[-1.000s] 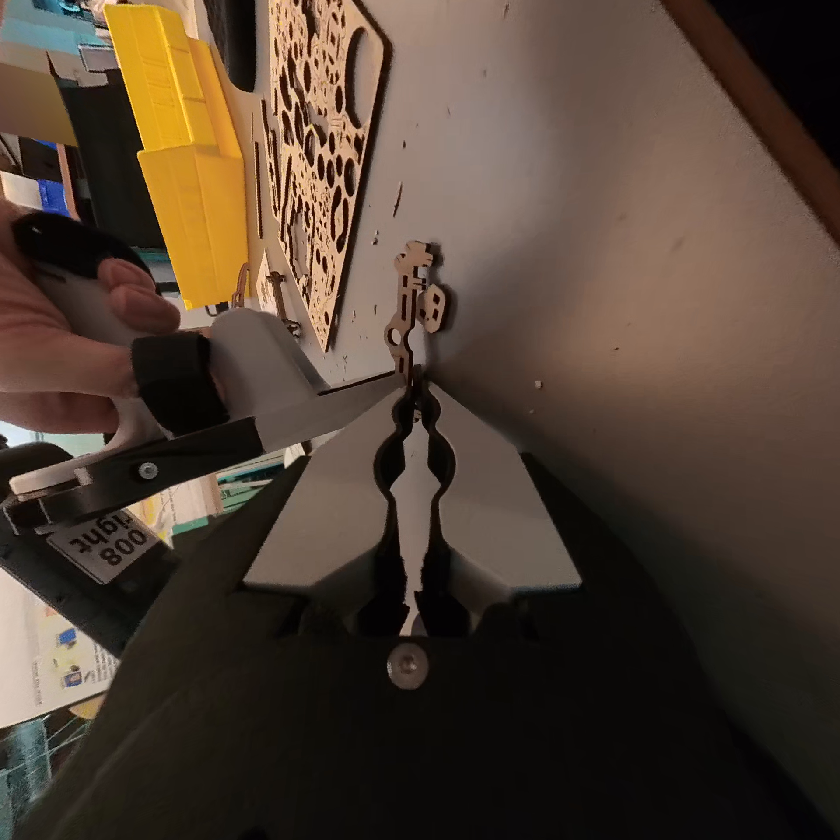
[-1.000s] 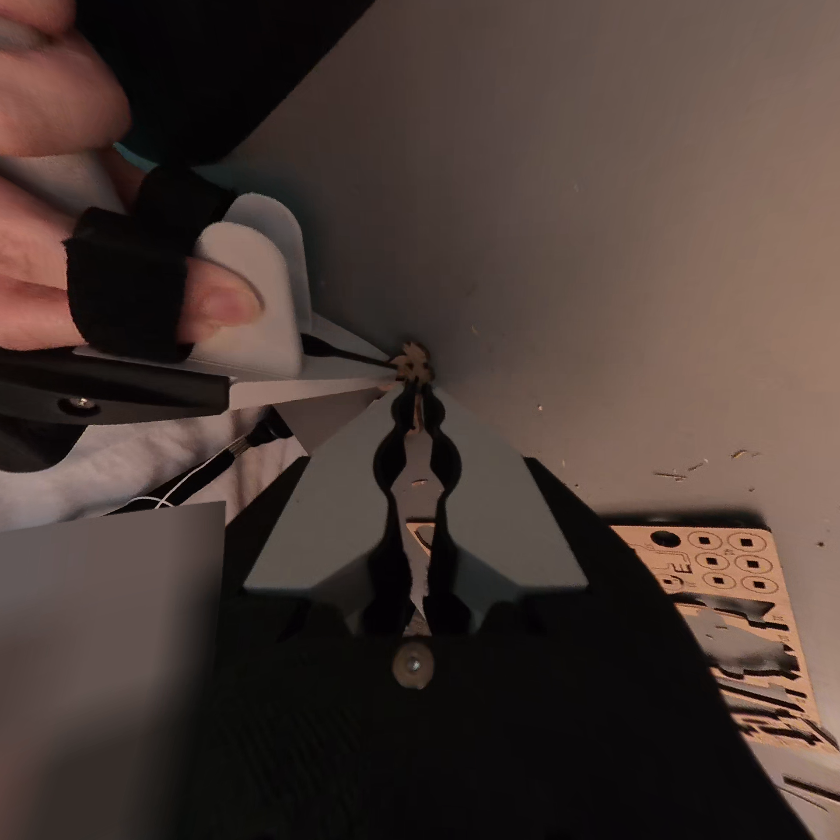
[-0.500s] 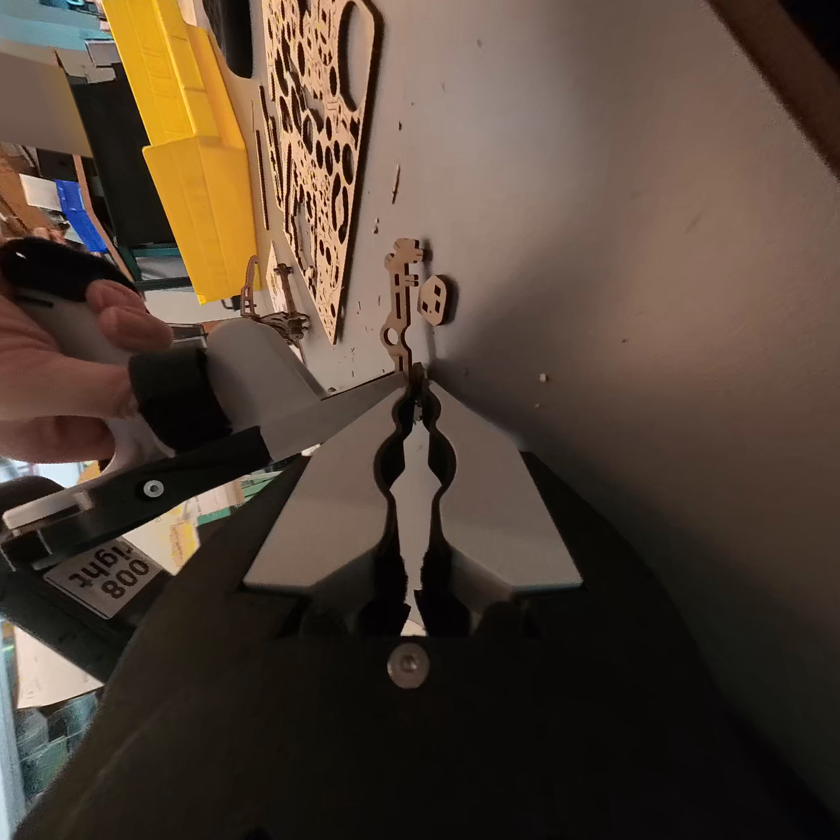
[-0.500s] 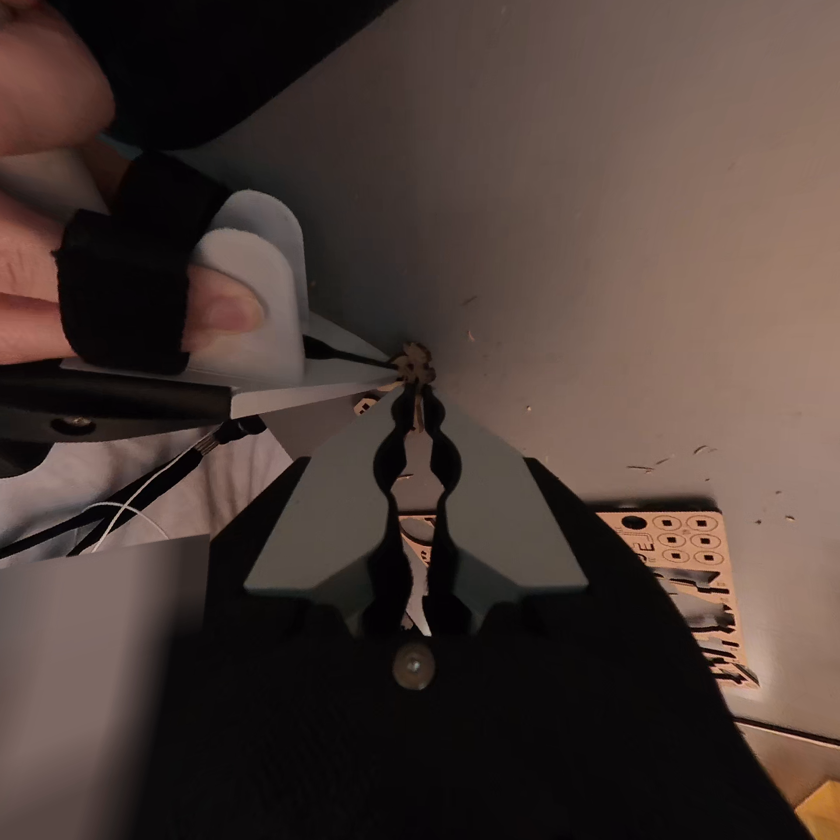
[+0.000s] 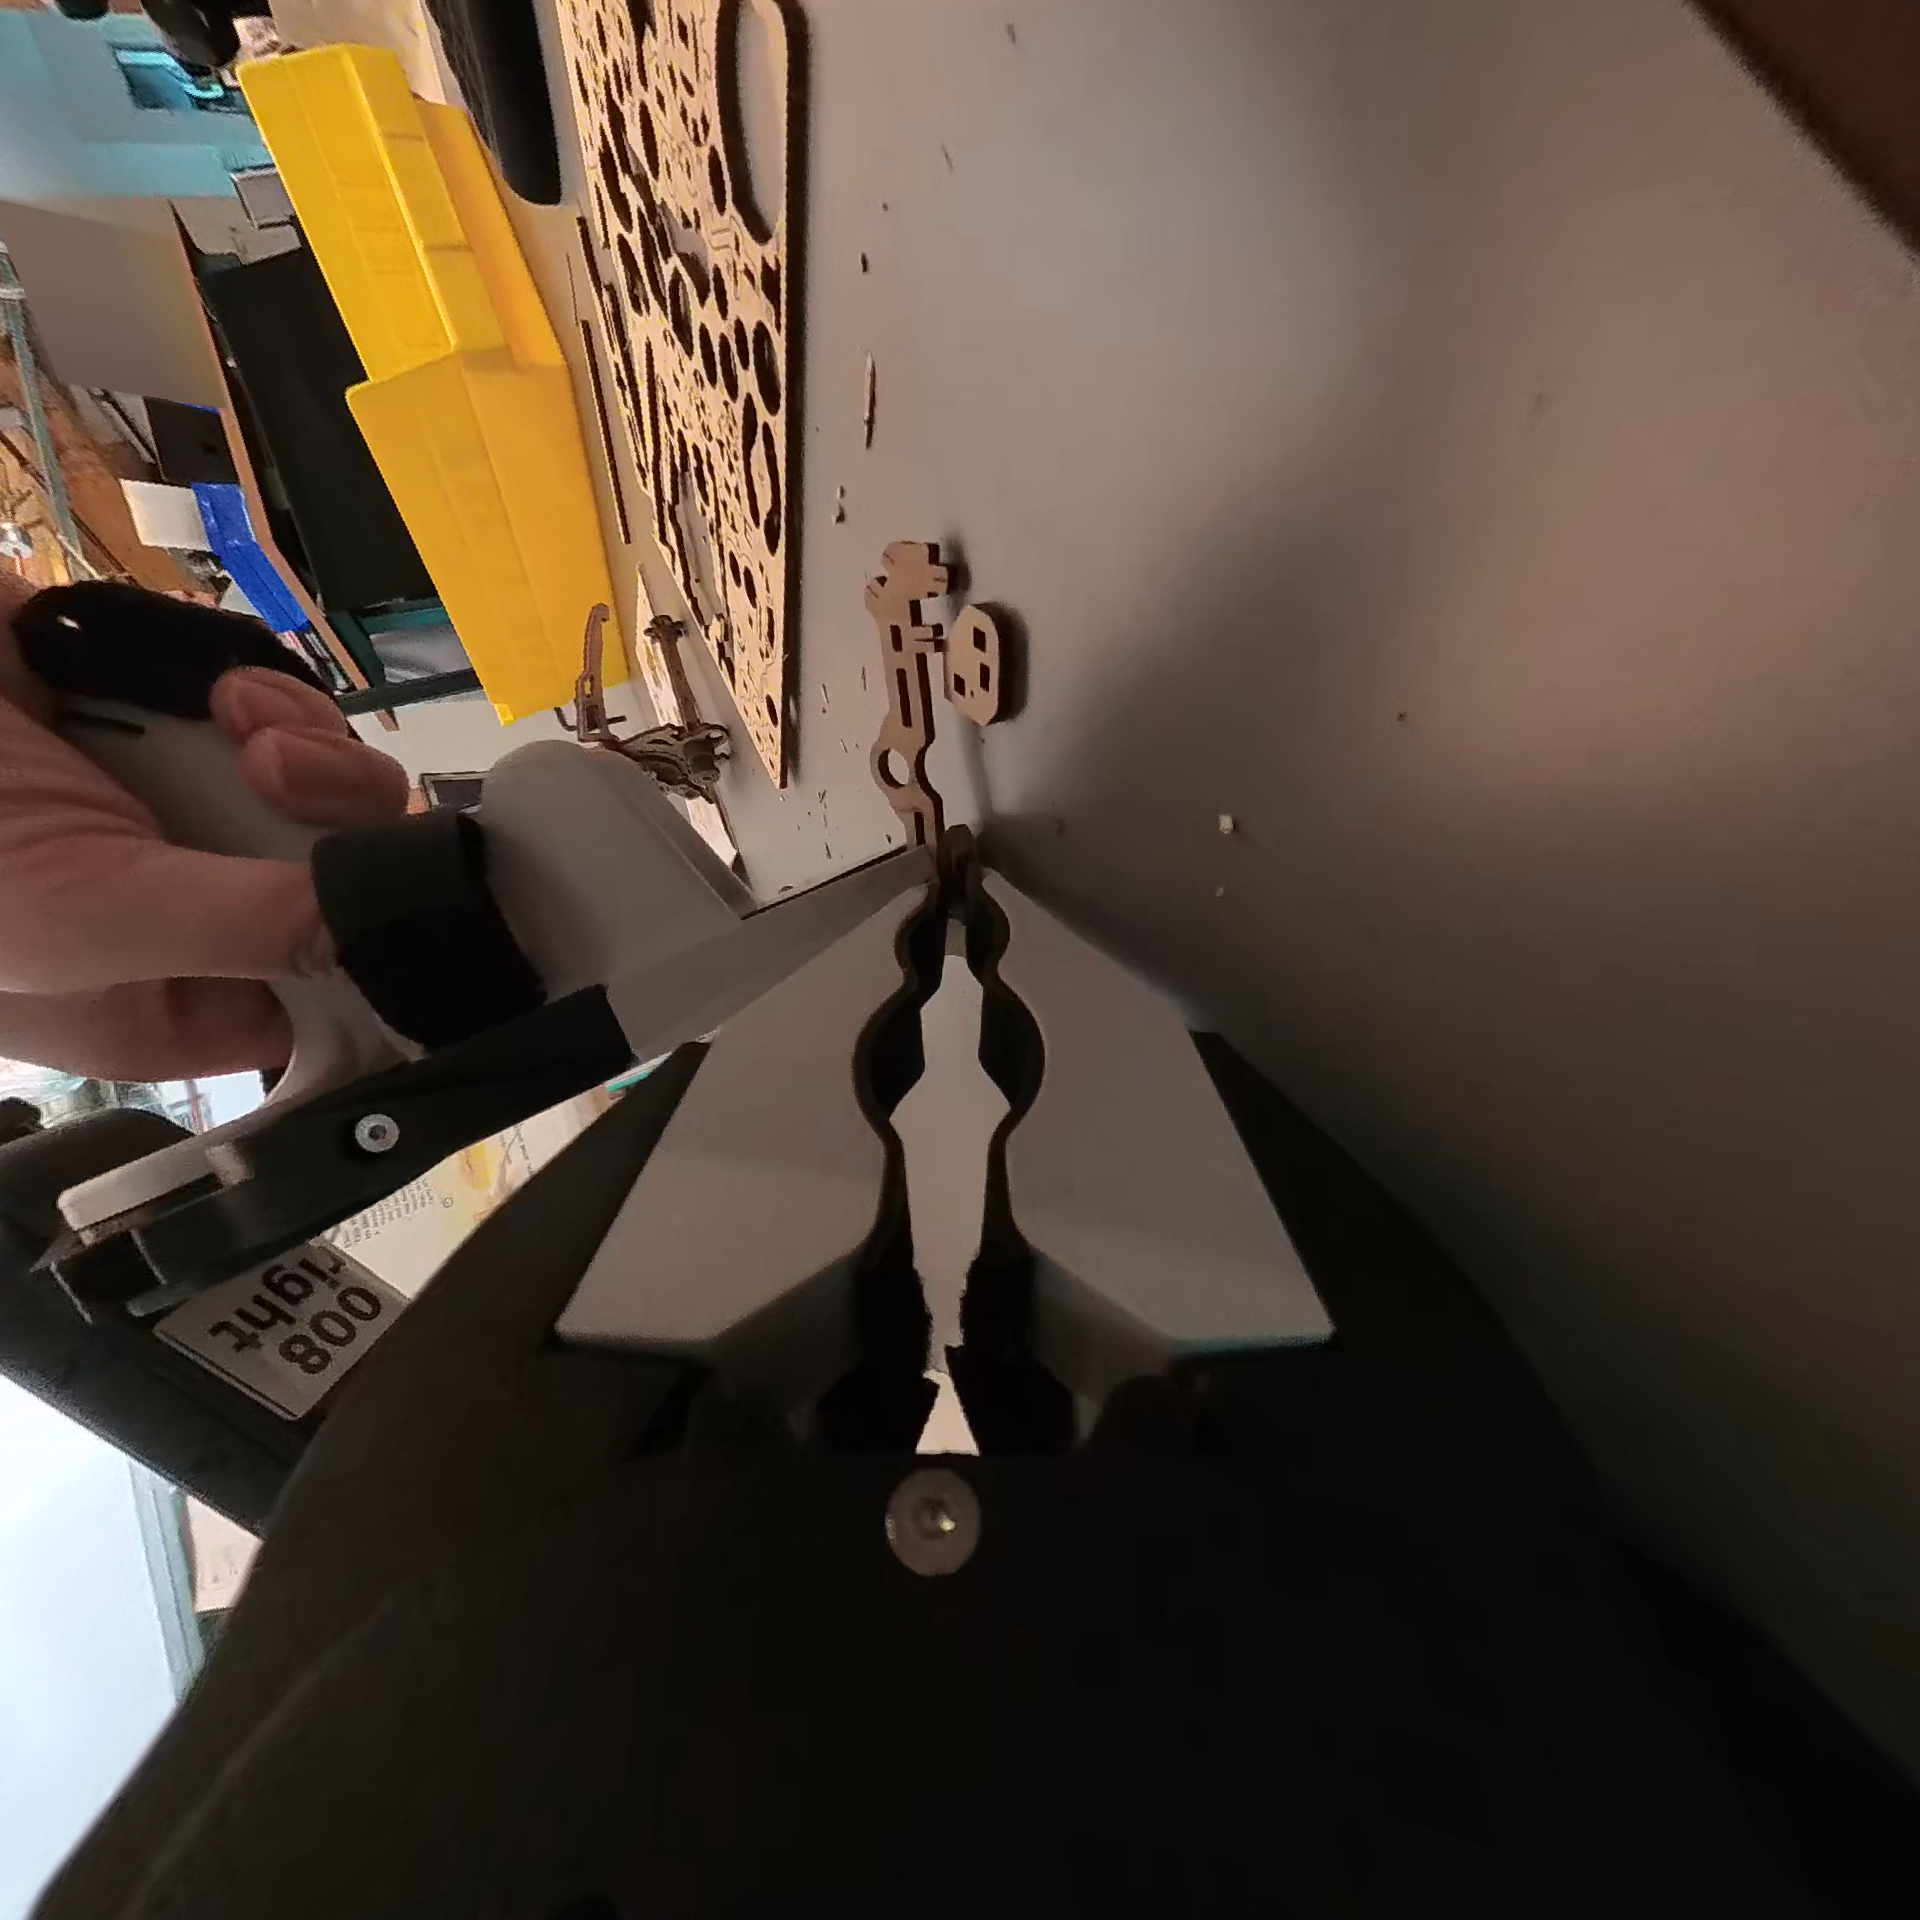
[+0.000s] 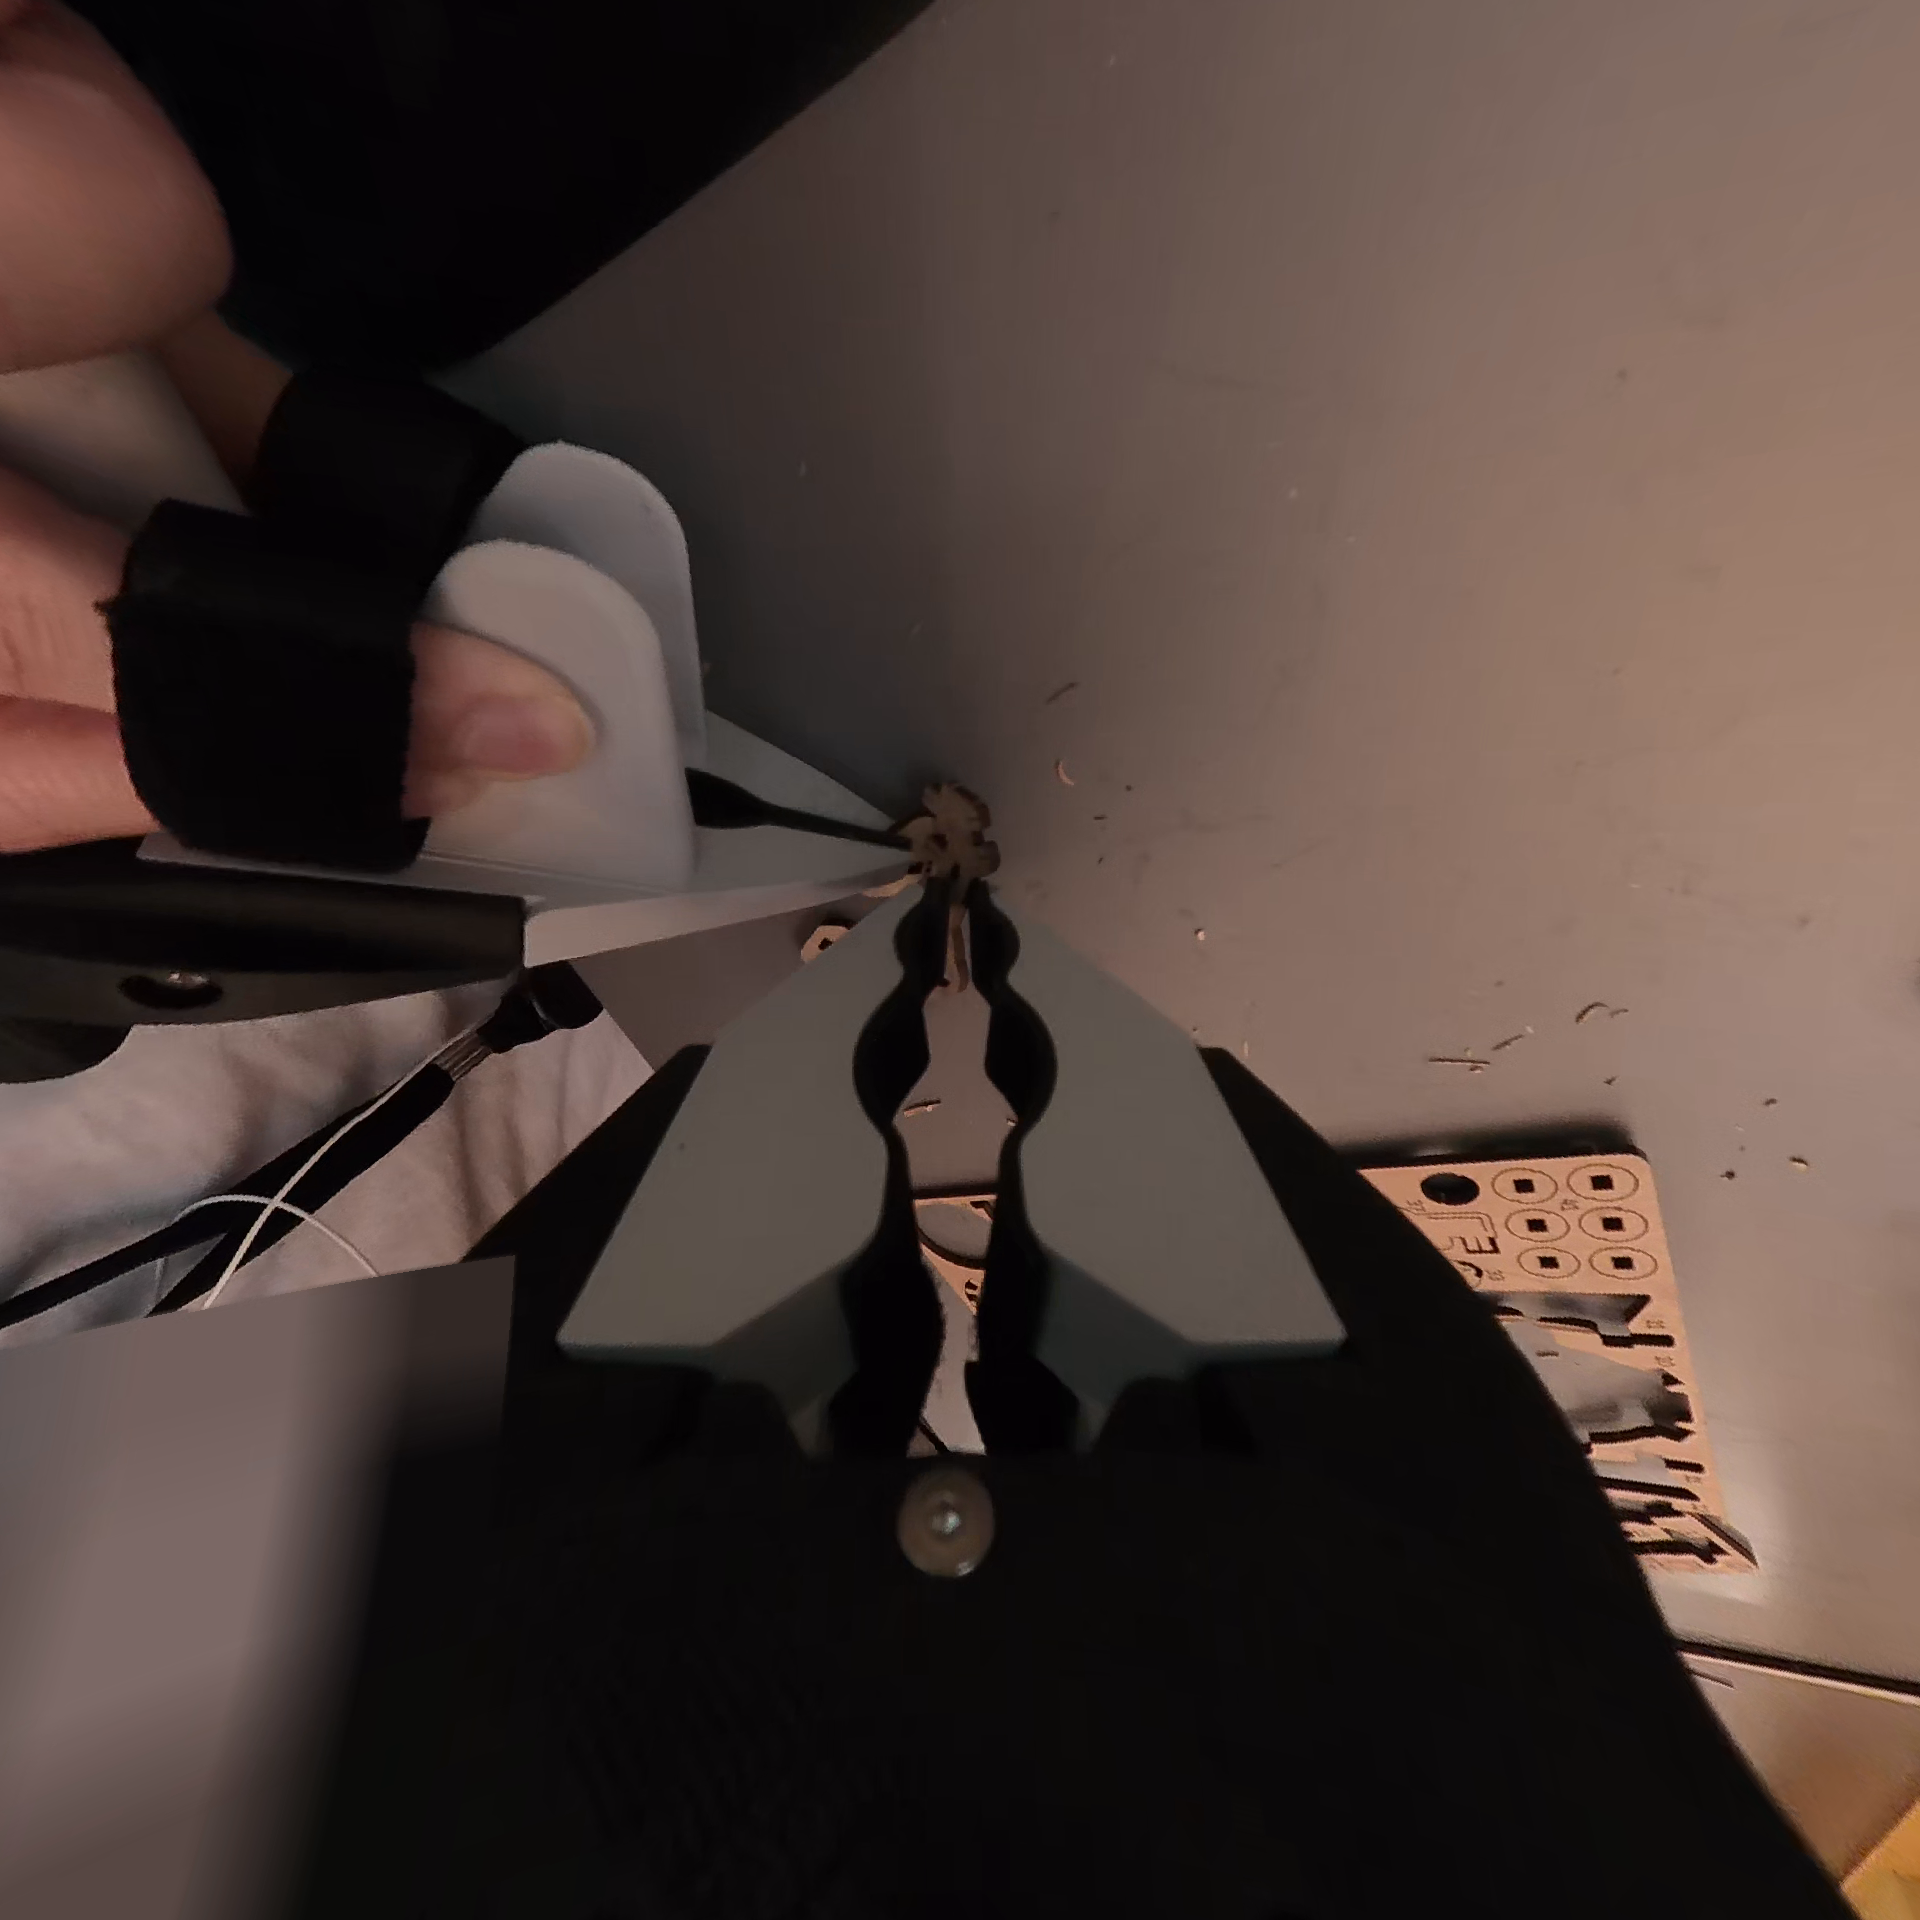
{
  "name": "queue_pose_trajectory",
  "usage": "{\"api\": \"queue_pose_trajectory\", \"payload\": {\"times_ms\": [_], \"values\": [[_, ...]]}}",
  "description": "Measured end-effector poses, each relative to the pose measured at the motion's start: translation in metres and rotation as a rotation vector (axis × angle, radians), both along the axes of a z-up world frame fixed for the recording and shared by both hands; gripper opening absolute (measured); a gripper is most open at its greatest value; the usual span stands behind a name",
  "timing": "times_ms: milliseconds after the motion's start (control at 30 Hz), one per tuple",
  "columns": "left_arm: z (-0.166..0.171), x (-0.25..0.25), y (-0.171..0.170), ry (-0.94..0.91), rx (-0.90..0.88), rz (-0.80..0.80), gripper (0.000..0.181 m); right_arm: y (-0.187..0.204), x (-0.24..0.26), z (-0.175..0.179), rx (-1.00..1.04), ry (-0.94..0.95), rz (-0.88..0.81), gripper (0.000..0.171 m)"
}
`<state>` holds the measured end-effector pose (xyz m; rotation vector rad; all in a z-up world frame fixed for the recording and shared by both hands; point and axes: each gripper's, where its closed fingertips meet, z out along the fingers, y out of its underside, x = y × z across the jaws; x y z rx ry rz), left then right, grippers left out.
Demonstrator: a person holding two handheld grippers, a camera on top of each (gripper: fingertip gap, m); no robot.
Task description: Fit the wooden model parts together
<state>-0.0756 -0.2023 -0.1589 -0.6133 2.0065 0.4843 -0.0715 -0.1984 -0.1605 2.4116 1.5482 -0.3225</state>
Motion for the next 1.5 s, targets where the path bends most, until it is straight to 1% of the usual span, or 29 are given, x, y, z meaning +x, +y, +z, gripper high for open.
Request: {"api": "queue_pose_trajectory", "payload": {"times_ms": [133, 300, 467, 600, 867, 967, 1167, 1267, 1333, 1500], "values": [[0.0001, 0.0003, 0.0006, 0.016, 0.031, -0.020, 0.002, 0.0005, 0.0002, -0.0001, 0.000, -0.009, 0.005, 0.003], [0.0000, -0.0007, 0.0027, 0.033, -0.013, -0.008, 0.003, 0.0025, -0.0007, -0.0003, 0.005, -0.011, -0.004, 0.003], [0.0000, -0.0003, 0.0029, 0.063, 0.006, -0.047, 0.002, 0.0025, -0.0007, -0.0005, -0.012, -0.008, -0.001, 0.003], [0.0000, -0.0002, 0.0030, 0.090, -0.009, -0.048, 0.002, 0.0027, -0.0007, -0.0006, -0.010, -0.021, 0.004, 0.003], [-0.0001, 0.0002, 0.0033, 0.077, -0.126, 0.005, 0.002, 0.0033, -0.0008, -0.0005, 0.005, 0.002, -0.022, 0.003], [-0.0001, 0.0005, 0.0032, 0.056, -0.201, 0.038, 0.001, 0.0034, -0.0008, -0.0003, 0.017, 0.014, -0.023, 0.003], [0.0000, 0.0009, 0.0046, 0.044, -0.282, 0.062, 0.001, 0.0047, -0.0008, 0.0007, 0.037, 0.021, 0.003, 0.003], [0.0002, 0.0002, 0.0051, 0.015, -0.350, 0.070, 0.001, 0.0054, -0.0014, 0.0012, 0.039, 0.031, 0.012, 0.003], [0.0000, -0.0012, 0.0062, 0.007, -0.348, 0.053, 0.001, 0.0062, -0.0024, 0.0011, 0.034, 0.041, 0.004, 0.003], [-0.0010, -0.0033, 0.0065, 0.006, -0.280, 0.027, 0.001, 0.0070, -0.0041, 0.0010, 0.027, 0.042, 0.009, 0.003]]}}
